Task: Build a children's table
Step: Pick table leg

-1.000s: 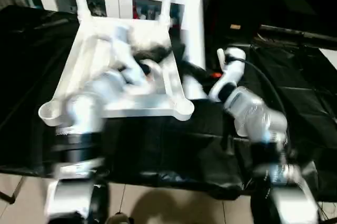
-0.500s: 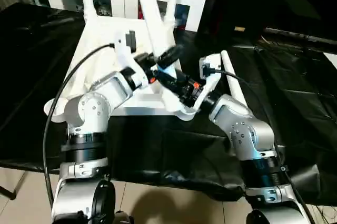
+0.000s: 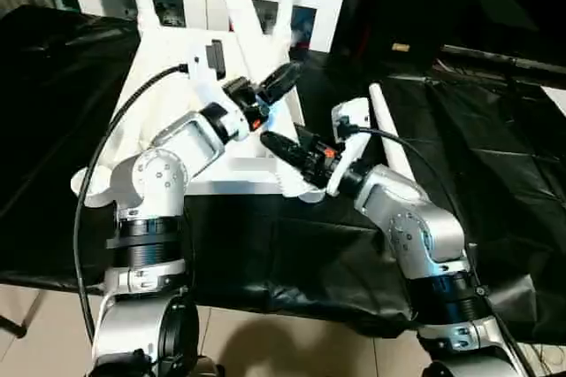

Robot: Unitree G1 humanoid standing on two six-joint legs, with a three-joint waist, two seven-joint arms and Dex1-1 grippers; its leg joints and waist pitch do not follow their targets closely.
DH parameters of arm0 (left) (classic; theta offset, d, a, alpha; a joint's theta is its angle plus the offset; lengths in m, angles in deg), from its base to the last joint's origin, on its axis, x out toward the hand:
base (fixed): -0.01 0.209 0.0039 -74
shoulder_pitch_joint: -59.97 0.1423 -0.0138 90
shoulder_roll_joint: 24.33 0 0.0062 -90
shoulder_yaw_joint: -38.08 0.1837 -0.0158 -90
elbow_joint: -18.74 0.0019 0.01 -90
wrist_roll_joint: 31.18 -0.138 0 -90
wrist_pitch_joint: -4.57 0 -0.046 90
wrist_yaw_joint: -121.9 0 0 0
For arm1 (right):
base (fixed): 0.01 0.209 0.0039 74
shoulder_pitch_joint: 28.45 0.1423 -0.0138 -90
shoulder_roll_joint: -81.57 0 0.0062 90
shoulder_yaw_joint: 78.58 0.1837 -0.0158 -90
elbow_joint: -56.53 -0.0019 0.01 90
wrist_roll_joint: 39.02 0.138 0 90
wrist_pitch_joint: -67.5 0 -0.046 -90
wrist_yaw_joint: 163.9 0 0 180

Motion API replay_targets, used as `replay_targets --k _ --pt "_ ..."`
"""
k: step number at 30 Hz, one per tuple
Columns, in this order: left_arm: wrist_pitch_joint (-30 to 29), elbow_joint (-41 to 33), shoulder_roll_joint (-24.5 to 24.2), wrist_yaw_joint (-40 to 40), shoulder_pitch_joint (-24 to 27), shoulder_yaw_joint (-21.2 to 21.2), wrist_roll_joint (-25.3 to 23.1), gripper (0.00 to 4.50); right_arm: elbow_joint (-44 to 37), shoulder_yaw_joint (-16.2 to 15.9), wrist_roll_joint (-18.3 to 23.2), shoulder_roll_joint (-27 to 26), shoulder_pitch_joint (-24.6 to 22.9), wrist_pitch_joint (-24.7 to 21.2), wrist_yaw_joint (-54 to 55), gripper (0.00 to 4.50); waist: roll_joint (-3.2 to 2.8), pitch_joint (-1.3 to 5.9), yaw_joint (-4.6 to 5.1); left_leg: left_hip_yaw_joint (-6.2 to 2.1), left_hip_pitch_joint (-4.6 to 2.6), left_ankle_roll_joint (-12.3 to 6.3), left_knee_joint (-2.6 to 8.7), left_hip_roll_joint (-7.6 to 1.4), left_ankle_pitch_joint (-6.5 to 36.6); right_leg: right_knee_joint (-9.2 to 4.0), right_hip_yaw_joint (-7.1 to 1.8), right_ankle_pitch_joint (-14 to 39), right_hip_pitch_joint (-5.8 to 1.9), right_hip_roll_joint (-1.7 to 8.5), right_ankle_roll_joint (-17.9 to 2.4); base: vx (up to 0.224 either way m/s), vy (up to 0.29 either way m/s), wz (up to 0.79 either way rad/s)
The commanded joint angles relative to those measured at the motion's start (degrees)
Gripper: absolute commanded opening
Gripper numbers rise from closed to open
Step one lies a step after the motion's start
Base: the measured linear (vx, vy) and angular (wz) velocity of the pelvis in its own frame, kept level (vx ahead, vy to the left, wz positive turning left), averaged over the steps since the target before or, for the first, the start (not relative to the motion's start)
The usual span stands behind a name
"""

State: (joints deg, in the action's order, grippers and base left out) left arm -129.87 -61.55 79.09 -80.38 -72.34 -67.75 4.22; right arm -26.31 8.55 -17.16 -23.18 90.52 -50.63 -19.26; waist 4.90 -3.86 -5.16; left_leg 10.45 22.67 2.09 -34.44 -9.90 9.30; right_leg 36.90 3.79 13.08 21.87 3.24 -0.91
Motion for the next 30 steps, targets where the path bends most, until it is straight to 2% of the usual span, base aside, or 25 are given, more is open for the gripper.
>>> replay_targets --k 1,4,5,9,10,11,12,14,19,20,22,23,24,25,26,29,30 --pt "0.3 0.3 0.4 0.2 -0.8 0.9 0.5 2.79 -2.0 0.2 -0.5 0.8 -0.5 0.7 0.3 1.86 -1.14 4.08 0.08 -1.56 -1.92 2.08 4.22 -3.89 8.4 -4.53 -3.53 0.5 -2.56 5.66 -10.5 0.0 0.0 0.0" --pt "0.4 0.6 0.6 -0.8 -1.1 1.5 0.5 2.72 -2.6 0.1 -0.7 1.4 -0.7 0.5 0.4 1.86 -1.12 4.11 0.09 -1.59 -1.94 1.97 4.22 -3.93 8.0 -4.46 -3.53 -0.2 -2.6 5.64 -10.4 0.0 0.0 0.0" --pt "0.5 0.4 0.6 -1.0 -1.2 1.7 0.5 2.51 -2.6 0.2 -0.8 1.5 -0.6 0.6 0.5 1.86 -1.1 4.09 0.13 -1.59 -1.97 1.99 4.24 -3.94 7.9 -4.42 -3.52 -0.3 -2.56 5.59 -10.4 0.0 0.0 0.0" --pt "-0.3 -0.5 0.2 -2.7 -1.2 2.2 1.6 2.34 -1.4 0.7 -1.3 1.7 0.4 1.1 1.3 1.86 -1.0 4.1 0.11 -1.52 -1.9 1.83 4.16 -3.83 7.9 -4.45 -3.53 0.0 -2.59 5.66 -10.6 0.0 0.0 0.0" --pt "-0.7 -0.9 0.0 -3.5 -1.2 2.1 2.4 2.13 -0.9 0.7 -1.0 1.9 0.7 1.1 1.2 1.86 -0.97 4.09 0.11 -1.53 -1.87 1.79 4.17 -3.85 7.9 -4.46 -3.53 0.0 -2.6 5.65 -10.6 0.0 0.0 0.0" --pt "-0.7 -1.0 0.0 -3.6 -1.2 2.1 2.5 2.01 -0.9 0.7 -1.0 1.9 0.7 1.1 1.1 2.21 -1.0 4.09 0.09 -1.52 -1.92 1.75 4.15 -3.85 7.9 -4.44 -3.5 0.1 -2.55 5.65 -10.7 0.0 0.0 0.0" --pt "-1.0 -1.0 -0.2 -4.0 -1.4 2.0 2.9 2.01 -0.6 0.8 -0.7 2.1 1.0 1.0 0.7 2.21 -0.81 4.08 0.14 -1.5 -1.89 1.66 4.15 -3.87 7.8 -4.45 -3.52 0.0 -2.56 5.62 -10.7 0.0 0.0 0.0" --pt "-1.3 -0.7 -2.5 -9.1 -2.1 3.9 3.1 1.94 -0.3 1.3 2.2 3.5 2.2 -2.0 -3.2 2.58 -0.89 4.05 0.13 -1.5 -1.98 1.45 4.17 -3.72 8.0 -4.55 -3.46 1.1 -2.59 5.51 -10.5 0.0 0.0 0.0" --pt "-2.3 -0.2 -5.6 -17.4 -2.9 6.8 3.8 1.91 -1.3 1.2 6.7 8.4 3.7 -8.2 -11.0 2.9 -0.87 4.04 -0.05 -1.4 -2.03 1.17 4.09 -3.78 7.1 -4.35 -3.48 0.6 -2.61 5.45 -10.7 0.0 0.0 0.0" --pt "-2.3 0.1 -6.3 -19.2 -3.1 7.5 3.8 1.9 -1.4 1.4 7.3 9.5 4.1 -9.2 -12.1 3.07 -0.57 4.06 -0.14 -1.34 -1.94 0.81 4.06 -3.82 6.4 -4.3 -3.47 -0.3 -2.72 5.45 -10.9 0.0 0.0 0.0" --pt "-2.1 0.3 -8.0 -22.8 -3.2 9.0 3.8 1.9 -0.9 1.9 8.2 11.3 5.0 -11.0 -13.7 3.16 -0.47 4.14 -0.16 -1.34 -1.87 0.46 3.97 -3.76 5.8 -4.26 -3.44 -0.2 -2.83 5.62 -11.0 0.0 0.0 0.0" --pt "-2.3 0.2 -8.4 -24.3 -3.3 9.2 4.4 1.9 -0.6 2.2 8.9 12.2 5.4 -12.1 -14.6 3.26 -0.19 4.15 -0.1 -1.24 -1.84 0.34 3.9 -3.7 5.5 -4.27 -3.42 0.0 -2.8 5.6 -11.2 0.0 0.0 0.0" --pt "-2.3 0.1 -8.4 -24.3 -3.3 9.2 4.4 1.9 -0.6 2.2 8.9 12.2 5.4 -12.1 -14.7 3.3 -0.31 4.13 -0.1 -1.27 -1.72 0.31 3.85 -3.72 5.2 -4.2 -3.43 0.1 -2.87 5.73 -11.4 0.0 0.0 0.0" --pt "-2.9 -0.6 -9.2 -27.5 -3.4 9.3 6.0 1.9 0.0 2.0 10.0 14.0 6.1 -14.3 -17.0 3.32 -0.21 4.1 -0.07 -1.22 -1.71 0.21 3.81 -3.68 5.3 -4.27 -3.42 0.3 -2.86 5.73 -11.5 0.0 0.0 0.0" --pt "-3.4 -1.5 -9.4 -29.2 -3.6 8.5 7.9 1.9 -0.2 0.3 10.4 16.0 6.1 -15.7 -20.4 3.32 -0.23 4.13 -0.21 -1.18 -1.78 0.02 3.71 -3.63 5.4 -4.32 -3.4 1.0 -2.91 5.74 -11.8 0.0 0.0 0.0" --pt "-3.6 -1.7 -9.5 -30.6 -3.7 8.0 9.1 1.9 -0.4 -0.8 10.9 17.1 6.0 -16.7 -22.4 3.32 -0.25 4.08 -0.2 -1.19 -1.69 -0.16 3.69 -3.73 5.3 -4.2 -3.33 0.7 -2.79 5.64 -12.2 0.0 0.0 0.0" --pt "-3.5 -1.8 -9.6 -31.1 -3.7 8.0 9.3 1.9 -0.6 -0.9 11.3 17.2 5.9 -17.1 -22.7 3.04 -0.27 4.12 -0.24 -1.18 -1.75 -0.17 3.66 -3.73 5.4 -4.21 -3.33 1.0 -2.78 5.71 -12.4 0.0 0.0 0.0"
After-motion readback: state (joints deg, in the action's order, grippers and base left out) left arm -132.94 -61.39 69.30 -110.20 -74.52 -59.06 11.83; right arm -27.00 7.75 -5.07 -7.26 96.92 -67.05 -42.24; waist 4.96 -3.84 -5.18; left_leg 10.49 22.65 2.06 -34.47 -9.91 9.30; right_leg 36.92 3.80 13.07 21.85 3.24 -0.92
